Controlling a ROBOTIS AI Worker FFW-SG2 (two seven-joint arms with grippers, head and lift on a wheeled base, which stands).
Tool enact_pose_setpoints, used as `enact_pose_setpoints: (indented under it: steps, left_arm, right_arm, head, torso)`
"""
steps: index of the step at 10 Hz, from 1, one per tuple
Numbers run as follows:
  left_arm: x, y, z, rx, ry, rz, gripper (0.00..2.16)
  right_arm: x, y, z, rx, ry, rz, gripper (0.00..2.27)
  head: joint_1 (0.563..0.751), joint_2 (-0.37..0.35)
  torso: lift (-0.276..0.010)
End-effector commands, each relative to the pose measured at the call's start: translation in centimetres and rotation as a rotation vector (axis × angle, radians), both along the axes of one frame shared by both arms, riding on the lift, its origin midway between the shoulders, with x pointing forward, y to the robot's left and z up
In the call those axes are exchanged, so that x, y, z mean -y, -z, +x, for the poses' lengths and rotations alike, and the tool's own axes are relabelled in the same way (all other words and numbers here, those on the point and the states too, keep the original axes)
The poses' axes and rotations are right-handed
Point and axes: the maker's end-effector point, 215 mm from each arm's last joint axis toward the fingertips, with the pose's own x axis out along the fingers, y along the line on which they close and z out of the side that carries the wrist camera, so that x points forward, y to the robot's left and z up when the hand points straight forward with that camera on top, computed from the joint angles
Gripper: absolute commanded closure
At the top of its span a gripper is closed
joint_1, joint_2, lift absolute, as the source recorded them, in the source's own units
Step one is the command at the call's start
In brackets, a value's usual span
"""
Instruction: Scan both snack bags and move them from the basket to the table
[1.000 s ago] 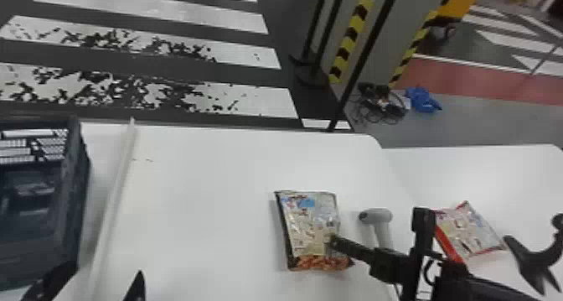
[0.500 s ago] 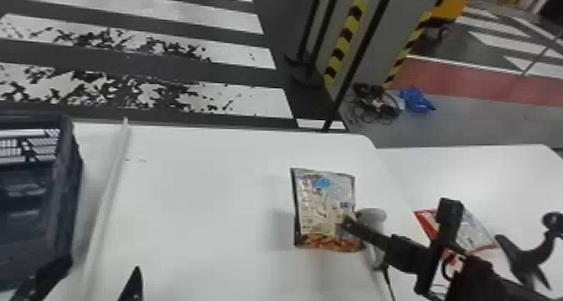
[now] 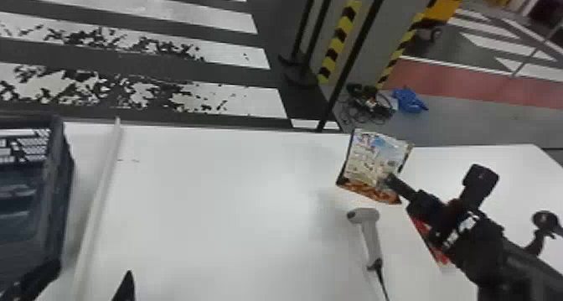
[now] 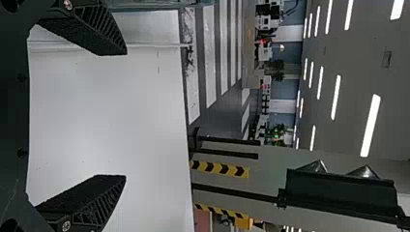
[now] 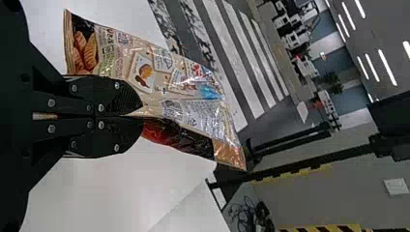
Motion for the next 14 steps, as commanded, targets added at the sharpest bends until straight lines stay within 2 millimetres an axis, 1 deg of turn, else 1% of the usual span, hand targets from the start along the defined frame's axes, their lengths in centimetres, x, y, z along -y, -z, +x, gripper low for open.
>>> enact_pose_setpoints:
  steps: [1, 2, 3, 4, 6, 7, 8, 9, 10, 11, 12, 13, 14]
  left_arm:
    - [-0.3, -0.5, -0.1, 0.007, -0.003, 0.002, 0.08]
    - [-0.6, -0.7, -0.1, 0.01, -0.009, 0.003, 0.08]
    - [-0.8, -0.6, -0.1, 0.01, -0.013, 0.005, 0.08]
    - [-1.0, -0.7, -0.1, 0.011, -0.015, 0.006, 0.08]
    - [-1.1, -1.0, 0.0, 0.018, -0.018, 0.005, 0.08]
    - [-1.1, -1.0, 0.0, 0.019, -0.016, 0.004, 0.08]
    - [-1.1, -0.9, -0.1, 0.016, -0.016, 0.004, 0.08]
    - [-1.1, -1.0, -0.2, 0.017, -0.015, 0.004, 0.08]
    - [-1.1, -1.0, -0.2, 0.017, -0.015, 0.004, 0.08]
    - [-1.1, -1.0, -0.2, 0.019, -0.017, 0.002, 0.08]
    - [-1.1, -1.0, -0.2, 0.019, -0.015, 0.002, 0.08]
    - [-1.0, -1.0, -0.2, 0.018, -0.014, 0.0, 0.08]
    - [-0.9, -0.9, -0.2, 0.017, -0.01, -0.001, 0.08]
  right_arm:
    - [2.9, -0.6, 1.4, 0.001, 0.062, -0.053, 2.25]
    - [5.5, -0.1, 1.7, -0.022, 0.122, -0.099, 2.25]
    - [8.1, -0.1, 1.9, -0.035, 0.193, -0.154, 2.25]
    - [10.8, 0.4, 1.5, -0.07, 0.266, -0.209, 2.25]
    - [15.0, 1.3, 0.4, -0.127, 0.386, -0.316, 2.25]
    - [16.9, 2.2, -0.1, -0.163, 0.429, -0.351, 2.25]
    - [18.8, 3.3, -0.5, -0.213, 0.466, -0.37, 2.25]
    - [19.9, 3.9, -0.6, -0.245, 0.489, -0.395, 2.25]
    - [20.4, 4.6, -1.1, -0.269, 0.494, -0.416, 2.25]
    - [20.3, 4.8, -1.2, -0.279, 0.492, -0.428, 2.03]
    - [20.3, 5.1, -1.5, -0.289, 0.492, -0.449, 0.96]
    - [20.3, 5.4, -1.8, -0.297, 0.488, -0.461, 0.0]
    - [20.3, 5.6, -2.0, -0.287, 0.494, -0.443, 0.0]
  head:
    - [0.695, -0.35]
    - [0.695, -0.35]
    - [0.695, -0.35]
    - [0.695, -0.35]
    - [0.695, -0.35]
    - [0.695, -0.35]
    - [0.695, -0.35]
    - [0.695, -0.35]
    - [0.695, -0.35]
    - [0.695, -0.35]
    - [0.695, -0.35]
    - [0.695, -0.35]
    - [0.695, -0.35]
  torso:
    - [-0.098]
    - [-0.098]
    - [-0.098]
    - [-0.098]
    - [-0.098]
    - [-0.098]
    - [-0.098]
    - [-0.098]
    - [-0.098]
    - [-0.098]
    - [-0.098]
    - [-0.098]
    - [-0.098]
